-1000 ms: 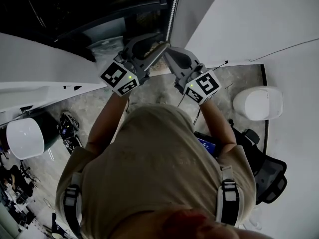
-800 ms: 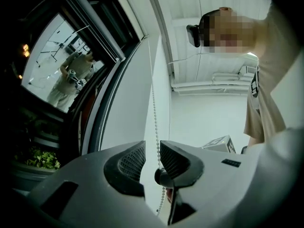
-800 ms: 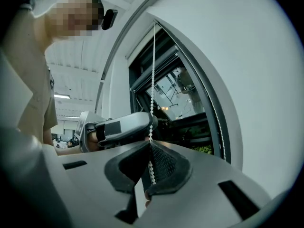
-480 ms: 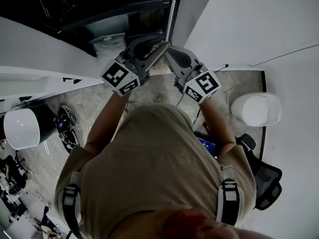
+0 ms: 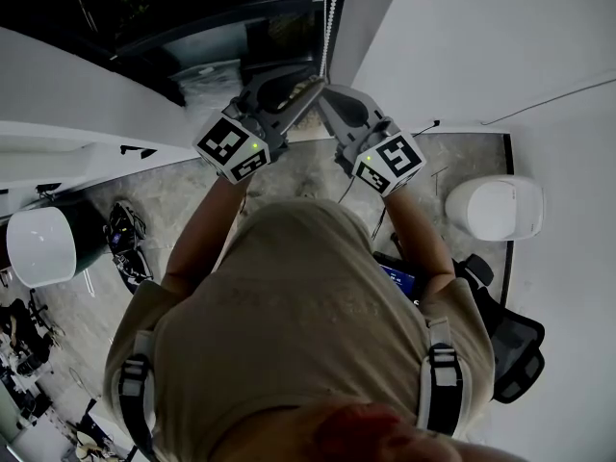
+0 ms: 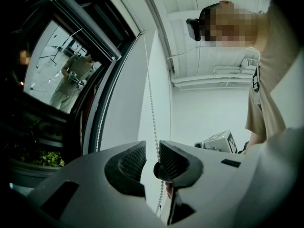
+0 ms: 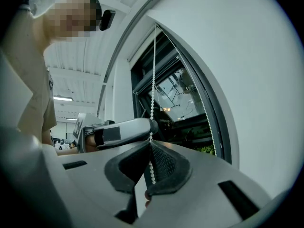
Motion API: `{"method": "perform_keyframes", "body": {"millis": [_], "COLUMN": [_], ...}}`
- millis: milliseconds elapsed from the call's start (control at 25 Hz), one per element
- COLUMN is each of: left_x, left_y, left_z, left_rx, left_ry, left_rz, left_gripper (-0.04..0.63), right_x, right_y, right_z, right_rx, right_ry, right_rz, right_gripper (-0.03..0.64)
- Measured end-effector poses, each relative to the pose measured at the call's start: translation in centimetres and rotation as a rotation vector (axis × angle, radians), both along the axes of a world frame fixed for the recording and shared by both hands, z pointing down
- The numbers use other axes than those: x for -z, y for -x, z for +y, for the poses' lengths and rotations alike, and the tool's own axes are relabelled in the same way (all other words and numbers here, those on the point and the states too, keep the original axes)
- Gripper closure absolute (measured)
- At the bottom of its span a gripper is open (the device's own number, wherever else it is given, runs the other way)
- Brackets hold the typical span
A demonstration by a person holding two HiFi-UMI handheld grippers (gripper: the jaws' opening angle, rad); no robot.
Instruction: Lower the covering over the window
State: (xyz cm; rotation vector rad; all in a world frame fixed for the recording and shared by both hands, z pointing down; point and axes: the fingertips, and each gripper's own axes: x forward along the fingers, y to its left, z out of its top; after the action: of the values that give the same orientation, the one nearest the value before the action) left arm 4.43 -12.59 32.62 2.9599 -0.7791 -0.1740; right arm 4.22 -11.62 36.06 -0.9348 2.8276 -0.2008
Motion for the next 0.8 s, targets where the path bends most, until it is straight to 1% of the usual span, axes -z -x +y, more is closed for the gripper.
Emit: {"method": "perform_keyframes", "body": {"millis": [360, 440, 560, 600, 680, 760, 800], "left_x": [0.2, 0.7, 2.6, 3.0, 3.0, 2.6, 2.4], "left_y": [-0.9, -1.1, -0.7, -0.6, -0.7, -1.2, -1.4], "left_z": [0.7, 0.8, -0.9, -1.9, -3.5, -3.7, -3.4], "left_rx": [-0.017, -0.028, -0.035, -0.031, -0.032, -0.044, -0.045], "left_ry": [0.001, -0.018, -0.064, -0.077, -0.089, -0.08, -0.067], "left_rz": [-0.01, -0.003, 0.043, 0.043, 0.015, 0.002, 0.005], "left_gripper": [0.497, 0.497, 0.495, 0.497, 0.497, 0.564, 0.572], "right_x": [0.1, -0.1, -1.2, -1.7, -2.6, -3.2, -3.3], "right_y": [-0.8, -1.0, -0.4, -0.1, 0.2, -0.1, -0.3], "right_z": [0.7, 0.8, -0.2, -0.6, -1.6, -2.0, -1.9], "right_rx": [-0.028, -0.03, -0.022, -0.021, -0.026, -0.037, -0.038], "right_ry": [0.006, 0.008, 0.008, 0.009, 0.016, 0.033, 0.042], "right_rz": [0.002, -0.008, -0.004, -0.003, -0.006, 0.005, 0.02], "right_gripper": [0.604, 0.604, 0.606, 0.606, 0.606, 0.606, 0.606]}}
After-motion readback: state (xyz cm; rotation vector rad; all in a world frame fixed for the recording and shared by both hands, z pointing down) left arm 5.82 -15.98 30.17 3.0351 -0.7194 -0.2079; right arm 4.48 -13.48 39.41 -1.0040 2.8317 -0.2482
